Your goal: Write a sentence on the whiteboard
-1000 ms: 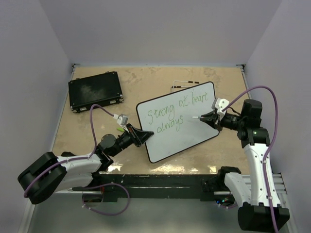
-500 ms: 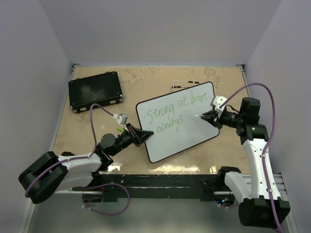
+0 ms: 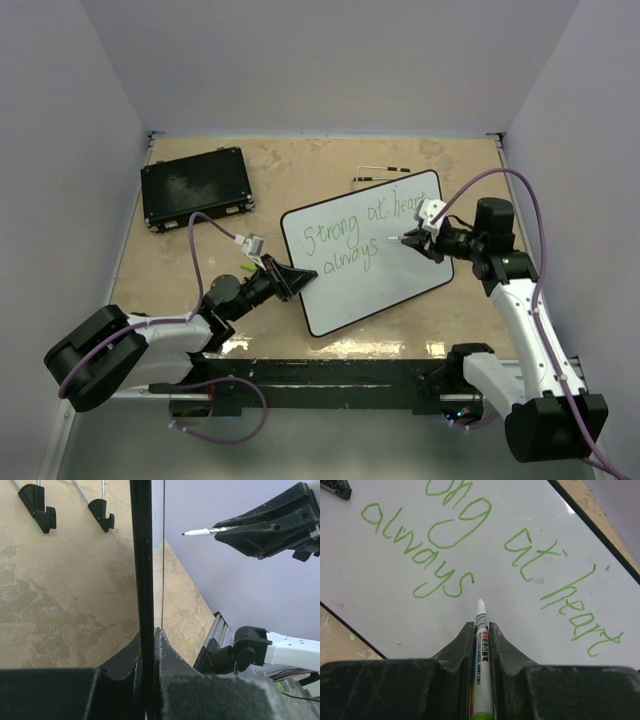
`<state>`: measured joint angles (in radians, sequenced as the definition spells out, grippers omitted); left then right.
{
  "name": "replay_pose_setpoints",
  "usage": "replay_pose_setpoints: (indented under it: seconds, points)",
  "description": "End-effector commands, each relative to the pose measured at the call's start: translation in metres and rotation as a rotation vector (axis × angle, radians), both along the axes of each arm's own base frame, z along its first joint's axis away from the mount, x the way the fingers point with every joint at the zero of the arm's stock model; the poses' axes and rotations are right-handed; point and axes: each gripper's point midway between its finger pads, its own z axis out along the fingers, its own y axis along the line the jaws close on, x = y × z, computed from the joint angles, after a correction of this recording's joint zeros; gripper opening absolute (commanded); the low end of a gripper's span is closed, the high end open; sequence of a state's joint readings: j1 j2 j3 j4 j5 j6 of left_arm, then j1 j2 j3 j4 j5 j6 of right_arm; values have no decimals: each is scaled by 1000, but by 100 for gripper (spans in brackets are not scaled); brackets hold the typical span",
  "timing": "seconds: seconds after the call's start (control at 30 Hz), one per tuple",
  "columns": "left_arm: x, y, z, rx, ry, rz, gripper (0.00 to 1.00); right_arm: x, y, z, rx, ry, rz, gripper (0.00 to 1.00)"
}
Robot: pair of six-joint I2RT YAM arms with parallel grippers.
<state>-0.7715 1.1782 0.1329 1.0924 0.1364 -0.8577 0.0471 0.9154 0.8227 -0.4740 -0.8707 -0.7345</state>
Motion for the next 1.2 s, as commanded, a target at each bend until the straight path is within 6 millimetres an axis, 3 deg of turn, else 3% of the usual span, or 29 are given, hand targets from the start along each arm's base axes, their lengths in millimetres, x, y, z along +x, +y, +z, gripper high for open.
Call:
replay_pose_setpoints:
  seconds: [0.0,0.37,1.17]
  points:
    - [0,-6,33,-60,-114,-26,0,11,-2,-5,-45,11,-19,0]
    - [-1,-4,34,-67,-115,-26,0,21,-14,-3,-61,6,-117,0]
    - [-1,-6,31,-79,-102,-30,0,36,-7,-15,-50,50,-160,0]
